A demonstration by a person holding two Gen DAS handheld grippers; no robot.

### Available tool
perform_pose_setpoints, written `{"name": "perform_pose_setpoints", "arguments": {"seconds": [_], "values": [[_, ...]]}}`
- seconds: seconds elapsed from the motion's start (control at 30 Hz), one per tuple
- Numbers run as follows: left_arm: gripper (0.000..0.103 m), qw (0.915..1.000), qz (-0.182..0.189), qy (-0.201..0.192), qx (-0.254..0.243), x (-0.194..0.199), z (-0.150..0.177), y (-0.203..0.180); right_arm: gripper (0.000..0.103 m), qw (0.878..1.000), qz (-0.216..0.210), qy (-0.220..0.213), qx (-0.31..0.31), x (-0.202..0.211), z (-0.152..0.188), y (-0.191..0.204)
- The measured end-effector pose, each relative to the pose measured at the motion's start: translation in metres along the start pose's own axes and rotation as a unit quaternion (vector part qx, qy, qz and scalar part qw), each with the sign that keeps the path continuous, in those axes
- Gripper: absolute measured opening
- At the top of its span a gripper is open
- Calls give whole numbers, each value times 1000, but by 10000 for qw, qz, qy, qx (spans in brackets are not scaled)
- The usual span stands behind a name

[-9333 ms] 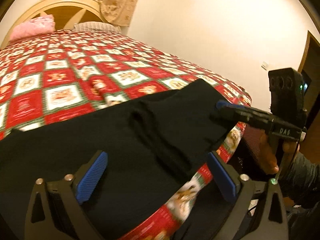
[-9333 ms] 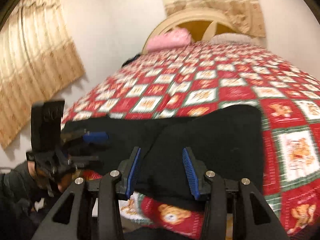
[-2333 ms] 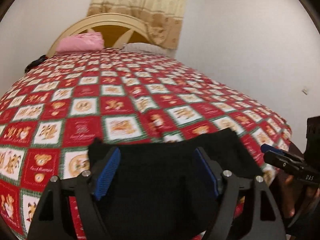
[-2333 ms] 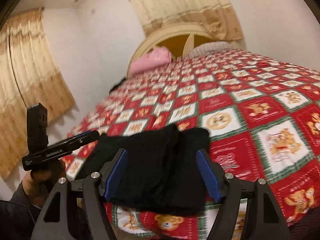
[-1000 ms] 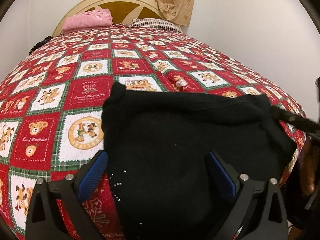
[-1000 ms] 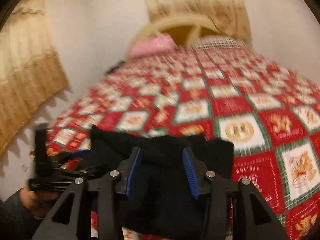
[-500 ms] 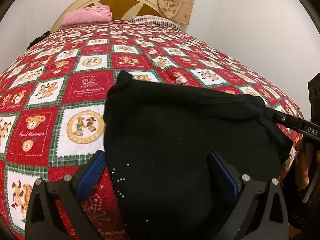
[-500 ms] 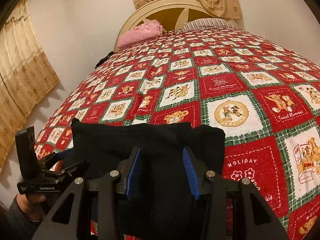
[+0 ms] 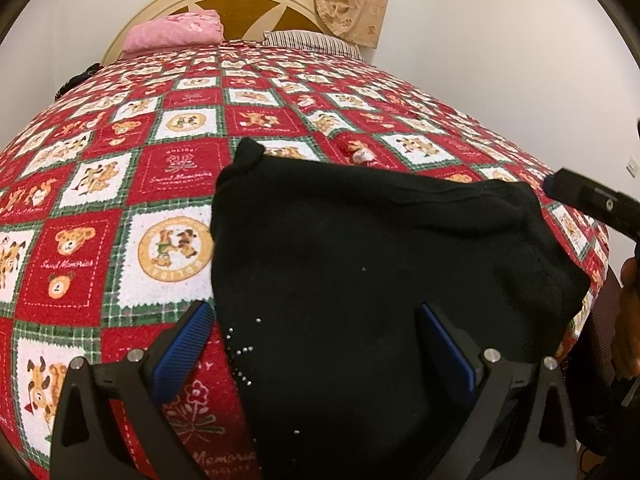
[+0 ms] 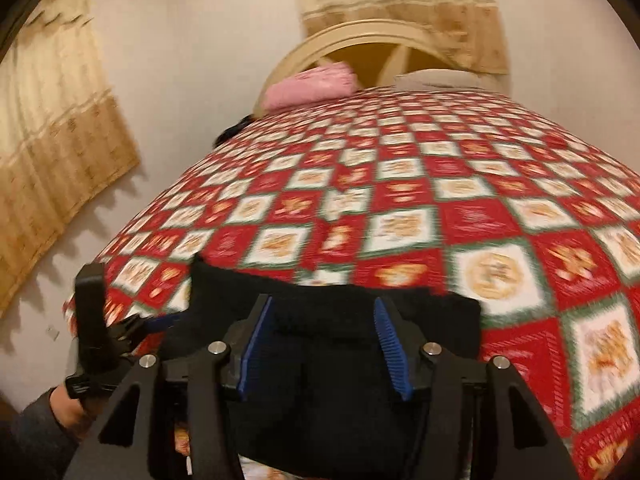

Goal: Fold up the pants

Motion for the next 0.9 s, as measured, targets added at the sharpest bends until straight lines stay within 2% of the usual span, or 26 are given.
{"name": "perform_pose_setpoints", "arguments": {"seconds": [0.07, 0.1, 0.13, 0.2, 0.23, 0.27, 0.3, 0.33, 0.4, 0.47, 0.57, 0.67, 0.8, 0.9], "values": [[103, 10000, 2, 33, 0, 2, 0, 0, 55, 9993, -259, 192, 204, -14, 0, 15], [103, 10000, 13, 40, 24, 4, 0, -1, 55, 9976, -436, 448, 298, -29, 1, 21], [103, 10000, 38, 48, 63, 7, -1, -1, 55, 9968, -428, 587, 321, -38, 2, 24], [103, 9999, 123, -14, 77, 19, -4, -3, 55, 9957, 80, 899, 230, -64, 5, 13], [103, 9998, 145, -120, 11, 28, -8, -6, 55, 9955, 148, 935, 40, -71, 6, 0], [103, 9997, 160, -203, -55, 34, -13, -10, 55, 9959, -1, 890, -136, -70, 6, -6], [103, 9994, 184, -263, -102, 37, -18, -13, 55, 9957, -264, 755, -466, -60, 5, -15], [103, 9990, 255, -327, -161, 41, -25, -17, 55, 9957, -304, 647, -584, -49, 6, -19], [103, 9979, 464, -340, -298, 39, -35, -30, 55, 9976, -182, 390, -551, -23, 10, -22], [103, 9969, 575, -288, -462, 32, -41, -44, 55, 9985, 157, 123, -518, 10, 19, -31], [103, 9947, 597, -222, -811, 13, -49, -69, 55, 9954, 218, -39, -929, 47, 35, -52], [103, 9944, 474, 60, -945, -14, -51, -86, 54, 9938, 229, -16, -1090, 61, 44, -59], [103, 9934, 479, 169, -1029, -29, -50, -99, 54, 9938, 134, 189, -1086, 55, 59, -55], [103, 9926, 393, 242, -1124, -36, -47, -105, 28, 9940, 154, 413, -1001, 40, 70, -49]]}}
Point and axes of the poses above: each gripper's, at about its wrist camera, not at the fingertips, and x roughly against the way its jaws point, y to its left, z to its underside, the point moved 2 cm from there along -x, roughly the way its jaws point, and after that the axes turned 1 degree about x, right-handed, at the moved point
